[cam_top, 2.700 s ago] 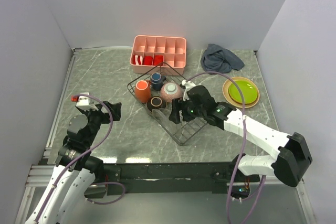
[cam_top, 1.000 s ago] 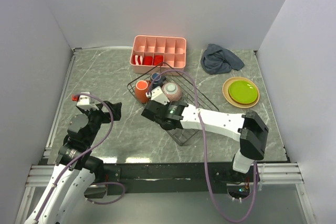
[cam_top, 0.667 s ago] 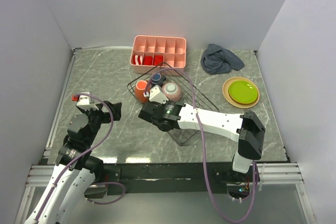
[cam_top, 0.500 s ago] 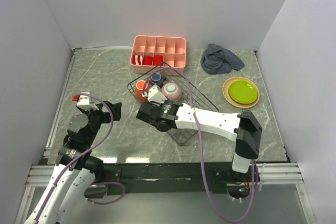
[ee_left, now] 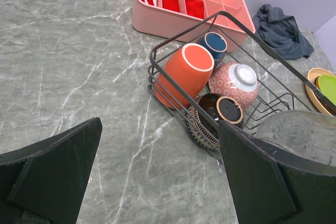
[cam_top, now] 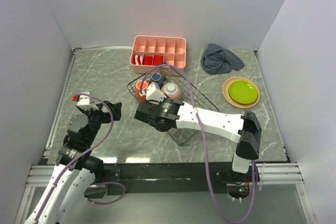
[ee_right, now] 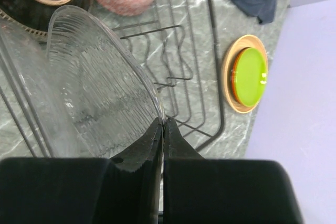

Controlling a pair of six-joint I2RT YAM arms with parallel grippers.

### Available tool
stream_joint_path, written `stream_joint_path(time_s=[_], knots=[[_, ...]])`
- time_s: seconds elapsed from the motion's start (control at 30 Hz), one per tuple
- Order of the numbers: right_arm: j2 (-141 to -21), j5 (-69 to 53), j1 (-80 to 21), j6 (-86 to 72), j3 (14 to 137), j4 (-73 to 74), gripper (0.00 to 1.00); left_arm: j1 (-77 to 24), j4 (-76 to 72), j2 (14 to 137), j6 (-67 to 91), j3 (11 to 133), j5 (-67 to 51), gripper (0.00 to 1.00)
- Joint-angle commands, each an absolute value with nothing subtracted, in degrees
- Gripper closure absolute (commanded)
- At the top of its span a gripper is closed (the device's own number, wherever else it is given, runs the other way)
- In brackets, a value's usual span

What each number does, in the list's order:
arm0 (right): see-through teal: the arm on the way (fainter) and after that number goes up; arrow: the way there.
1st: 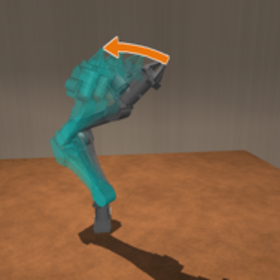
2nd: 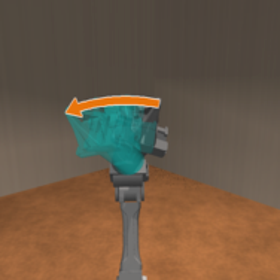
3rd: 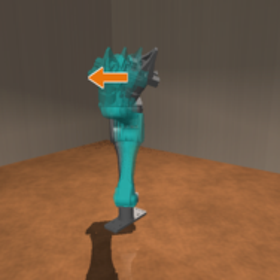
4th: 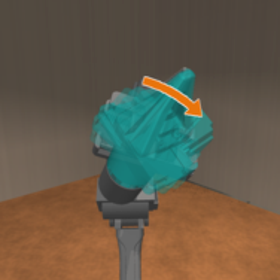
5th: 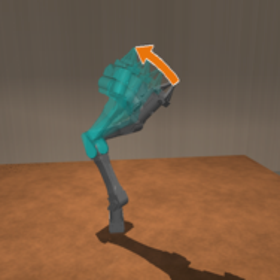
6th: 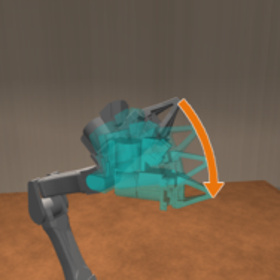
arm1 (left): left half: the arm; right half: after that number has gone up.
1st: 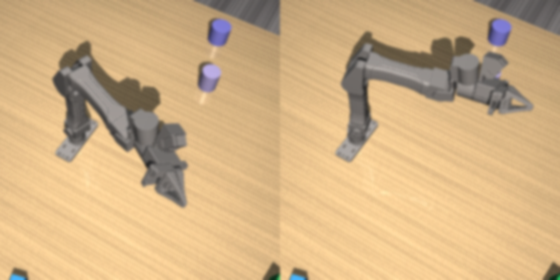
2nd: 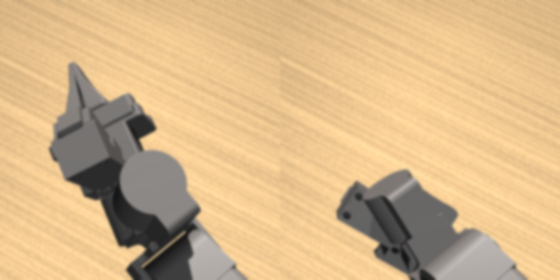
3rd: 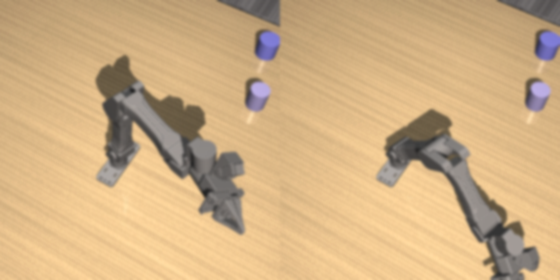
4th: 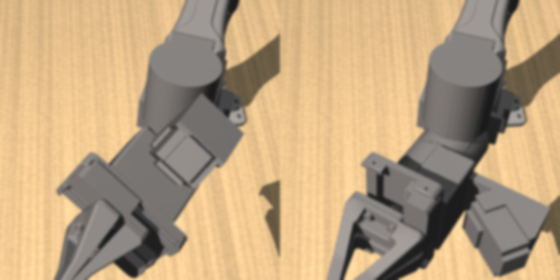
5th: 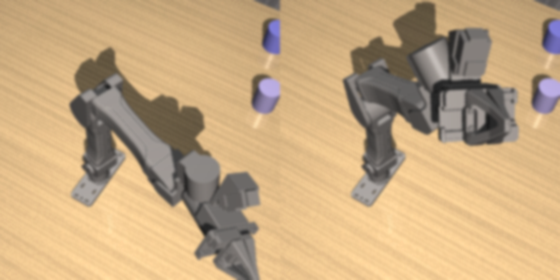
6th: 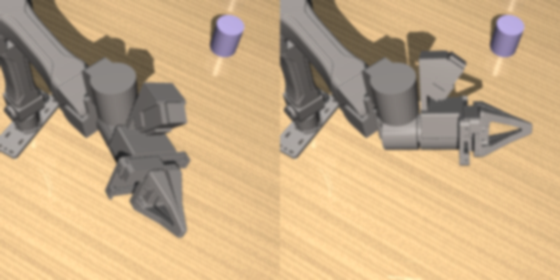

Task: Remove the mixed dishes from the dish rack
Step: Pick up the plate from the dish rack.

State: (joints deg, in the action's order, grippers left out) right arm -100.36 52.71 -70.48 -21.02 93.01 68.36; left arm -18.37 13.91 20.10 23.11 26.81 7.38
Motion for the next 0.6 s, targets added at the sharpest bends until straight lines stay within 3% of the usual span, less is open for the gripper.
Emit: stream_joint_path(time_s=[0.0,0.37,0.57], knots=[[-95.5,58.4,-71.2,-20.9,96.6,71.8,1.0,-18.6,10.8,19.7,21.8,27.2,6.9,0.0],[-85.6,58.3,-66.7,-19.1,93.7,68.3,1.0,-18.6,11.0,20.0,21.9,27.3,6.9,0.01],[-74.0,49.9,-54.3,-17.5,84.8,58.8,1.0,-18.6,11.2,19.8,21.9,27.4,6.9,0.0]])
